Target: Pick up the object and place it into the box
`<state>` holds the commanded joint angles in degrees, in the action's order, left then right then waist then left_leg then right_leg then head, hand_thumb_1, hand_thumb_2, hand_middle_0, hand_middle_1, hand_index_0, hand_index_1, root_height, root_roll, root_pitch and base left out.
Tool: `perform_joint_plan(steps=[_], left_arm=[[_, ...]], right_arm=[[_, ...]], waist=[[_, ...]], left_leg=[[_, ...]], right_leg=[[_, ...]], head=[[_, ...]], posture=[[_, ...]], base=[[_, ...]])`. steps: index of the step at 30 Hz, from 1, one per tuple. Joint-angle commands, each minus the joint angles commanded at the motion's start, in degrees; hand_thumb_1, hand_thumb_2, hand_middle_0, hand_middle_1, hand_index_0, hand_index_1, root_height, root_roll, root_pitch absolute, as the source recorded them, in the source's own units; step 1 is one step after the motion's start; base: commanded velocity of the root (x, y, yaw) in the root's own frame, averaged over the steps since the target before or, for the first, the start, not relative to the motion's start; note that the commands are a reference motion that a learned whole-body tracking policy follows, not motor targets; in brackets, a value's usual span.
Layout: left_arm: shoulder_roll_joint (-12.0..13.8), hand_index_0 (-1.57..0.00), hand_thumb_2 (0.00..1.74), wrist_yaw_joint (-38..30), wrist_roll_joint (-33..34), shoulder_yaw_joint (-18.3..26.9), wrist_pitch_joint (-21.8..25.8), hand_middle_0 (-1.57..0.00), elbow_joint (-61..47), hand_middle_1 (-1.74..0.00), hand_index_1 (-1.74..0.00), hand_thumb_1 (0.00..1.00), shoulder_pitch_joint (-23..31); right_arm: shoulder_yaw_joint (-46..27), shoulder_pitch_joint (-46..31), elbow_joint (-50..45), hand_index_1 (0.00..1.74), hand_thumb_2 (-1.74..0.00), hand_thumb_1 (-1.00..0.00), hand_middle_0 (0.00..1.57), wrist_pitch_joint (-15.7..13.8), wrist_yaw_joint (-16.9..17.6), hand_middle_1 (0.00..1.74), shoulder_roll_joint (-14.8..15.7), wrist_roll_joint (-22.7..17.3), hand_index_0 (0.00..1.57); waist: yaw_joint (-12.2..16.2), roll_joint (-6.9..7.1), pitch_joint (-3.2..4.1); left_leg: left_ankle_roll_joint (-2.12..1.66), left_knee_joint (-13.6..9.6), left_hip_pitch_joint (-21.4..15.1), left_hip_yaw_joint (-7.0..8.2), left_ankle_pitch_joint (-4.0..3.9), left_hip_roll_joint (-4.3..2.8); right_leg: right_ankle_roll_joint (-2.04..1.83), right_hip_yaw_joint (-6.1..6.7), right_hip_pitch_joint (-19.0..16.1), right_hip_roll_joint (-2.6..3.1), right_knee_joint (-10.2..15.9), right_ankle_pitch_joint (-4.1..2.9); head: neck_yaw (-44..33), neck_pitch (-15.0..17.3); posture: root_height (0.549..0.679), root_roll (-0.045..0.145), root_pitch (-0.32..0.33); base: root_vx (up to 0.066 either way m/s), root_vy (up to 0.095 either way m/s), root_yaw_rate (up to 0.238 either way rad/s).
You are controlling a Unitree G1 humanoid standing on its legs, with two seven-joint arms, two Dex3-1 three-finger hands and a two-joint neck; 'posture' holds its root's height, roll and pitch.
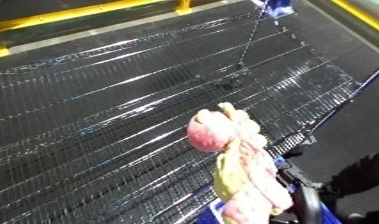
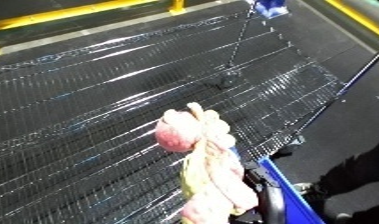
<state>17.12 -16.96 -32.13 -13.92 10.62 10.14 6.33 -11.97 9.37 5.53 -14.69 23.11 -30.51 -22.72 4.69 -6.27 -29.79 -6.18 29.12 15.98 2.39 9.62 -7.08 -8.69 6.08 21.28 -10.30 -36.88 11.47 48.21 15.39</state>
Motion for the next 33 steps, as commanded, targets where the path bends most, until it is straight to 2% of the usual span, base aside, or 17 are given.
perform_joint_plan(steps=[5,9,14,24,33], left_arm=[[-0.8,-1.57,1.74,0.0,0.2,0.0,-0.3,-1.57,0.5,-1.74,-1.74,1.0,-0.1],[-1.4,-1.57,1.74,0.0,0.0,0.0,-0.2,-1.57,1.1,-1.74,-1.74,1.0,-0.3],[-1.6,-1.57,1.74,0.4,0.2,-0.2,0.3,-1.57,1.6,-1.74,-1.74,1.0,-1.0],[-1.1,-1.57,1.74,1.2,0.6,-1.5,0.8,-1.57,2.2,-1.74,-1.74,1.0,-1.2],[0.0,-1.57,1.74,2.0,1.5,-1.1,0.7,-1.57,2.3,-1.74,-1.74,1.0,-1.1]], right_arm=[[-5.9,-3.5,-2.7,1.74,-1.74,-1.0,1.57,-1.3,3.5,1.74,1.5,2.6,1.57],[-8.9,-4.6,-1.6,1.74,-1.74,-1.0,1.57,-2.7,5.5,1.74,3.1,1.2,1.57],[-12.0,-4.6,1.9,1.74,-1.74,-1.0,1.57,-3.9,7.5,1.74,2.7,-0.7,1.57],[-16.9,-4.3,7.0,0.87,-0.87,-0.5,0.79,-4.2,12.0,0.87,0.6,0.4,0.79],[-17.8,-5.7,9.9,0.09,-0.09,-0.05,0.08,-2.9,12.4,0.09,-0.9,2.7,0.08]], waist=[[2.6,-0.69,0.0],[4.2,-1.32,0.0],[5.8,-2.58,0.09],[8.0,-4.89,1.04],[7.7,-4.98,1.81]], left_leg=[[0.14,-0.7,-2.5,0.96,0.03,-0.16],[0.14,-2.0,-4.6,1.7,-0.12,-0.27],[0.11,-3.7,-6.9,2.41,-0.41,-0.03],[0.09,-4.8,-8.4,3.56,-0.43,0.59],[-0.01,-5.0,-8.3,3.74,-0.55,0.3]], right_leg=[[-0.01,0.74,-1.7,0.32,1.1,-0.11],[-0.03,1.23,-3.3,0.52,2.7,-0.51],[-0.16,1.59,-5.1,0.52,4.1,-0.79],[-0.19,2.16,-6.1,0.35,5.1,-1.03],[-0.27,2.09,-6.4,0.57,5.6,-0.85]], head=[[2.1,3.8],[2.6,5.6],[4.3,6.7],[4.8,8.1],[3.4,8.2]], posture=[[0.642,0.069,-0.095],[0.644,0.073,-0.109],[0.647,0.078,-0.123],[0.651,0.088,-0.123],[0.653,0.087,-0.116]], base=[[0.023,0.027,-0.16],[0.015,0.013,-0.15],[0.022,0.018,-0.085],[0.016,0.024,-0.059],[0.008,-0.012,-0.003]])
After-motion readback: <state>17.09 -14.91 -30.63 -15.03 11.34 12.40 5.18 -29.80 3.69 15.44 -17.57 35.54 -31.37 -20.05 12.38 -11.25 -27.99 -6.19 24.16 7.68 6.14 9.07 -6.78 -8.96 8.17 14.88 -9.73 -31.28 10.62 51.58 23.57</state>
